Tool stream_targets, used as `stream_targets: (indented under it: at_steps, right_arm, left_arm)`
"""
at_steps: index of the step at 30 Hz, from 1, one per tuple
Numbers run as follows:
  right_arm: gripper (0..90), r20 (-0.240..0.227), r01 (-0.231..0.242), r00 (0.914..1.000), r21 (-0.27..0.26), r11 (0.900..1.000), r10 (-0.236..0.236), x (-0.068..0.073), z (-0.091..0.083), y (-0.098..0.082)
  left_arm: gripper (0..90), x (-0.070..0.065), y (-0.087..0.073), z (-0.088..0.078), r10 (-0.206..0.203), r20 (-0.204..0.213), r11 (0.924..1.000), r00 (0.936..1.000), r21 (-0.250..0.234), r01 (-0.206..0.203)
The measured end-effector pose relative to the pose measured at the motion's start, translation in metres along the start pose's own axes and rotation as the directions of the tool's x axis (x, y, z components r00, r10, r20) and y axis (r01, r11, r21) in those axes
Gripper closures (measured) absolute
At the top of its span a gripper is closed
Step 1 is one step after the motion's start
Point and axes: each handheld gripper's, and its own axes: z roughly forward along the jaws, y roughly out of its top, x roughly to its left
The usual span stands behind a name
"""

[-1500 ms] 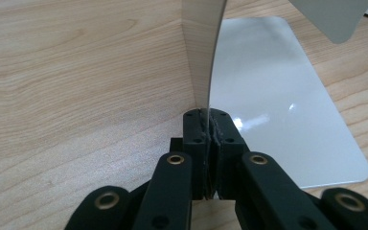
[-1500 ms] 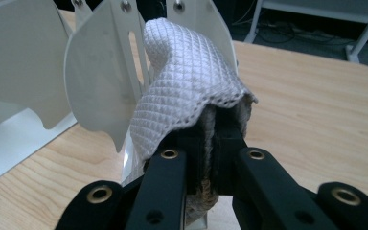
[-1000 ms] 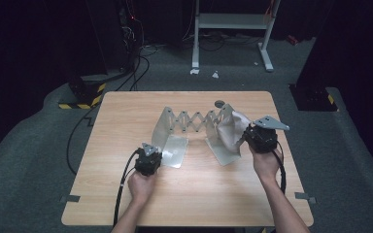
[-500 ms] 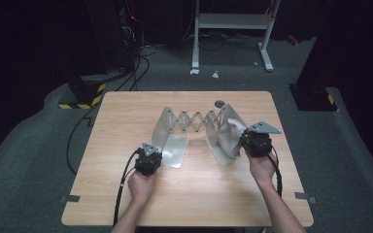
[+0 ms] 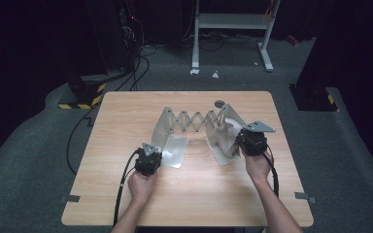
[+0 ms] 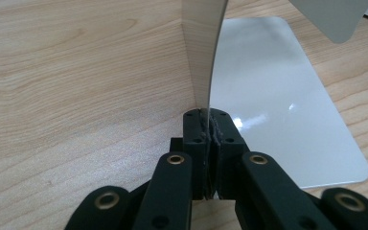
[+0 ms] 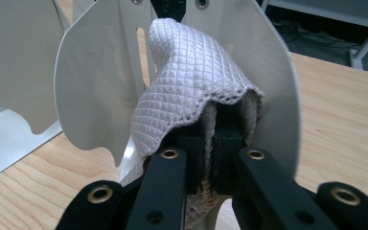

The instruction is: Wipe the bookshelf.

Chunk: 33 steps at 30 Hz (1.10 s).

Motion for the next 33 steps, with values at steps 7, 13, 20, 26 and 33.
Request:
stream_targets:
  at_steps: [7,13,20,26,33]
  right_arm:
    - [85.8,-0.003,0.002,1.0,0.014,1.0,-0.002,0.003,0.007,-0.006]
    - [85.8,-0.002,-0.002,1.0,0.03,1.0,0.002,0.005,0.014,-0.012]
    - [85.8,-0.012,-0.018,0.9998,0.056,0.998,0.018,0.006,0.024,-0.019]
    - [85.8,-0.018,-0.022,0.9996,0.103,0.994,0.024,0.007,0.037,-0.027]
    - [85.8,-0.016,-0.025,0.9995,0.167,0.986,0.028,0.008,0.052,-0.039]
  left_arm:
    - [85.9,0.0,0.0,0.0,0.003,-0.003,1.0,1.0,0.001,-0.003]
    - [85.9,0.0,0.0,0.0,0.004,-0.004,1.0,1.0,0.001,-0.004]
    - [85.9,-0.001,0.0,0.0,0.003,-0.005,1.0,1.0,0.001,-0.003]
    - [85.9,-0.001,0.0,0.0,0.003,-0.006,1.0,1.0,0.001,-0.003]
    - [85.9,-0.001,0.0,0.0,0.004,-0.006,1.0,1.0,0.0,-0.004]
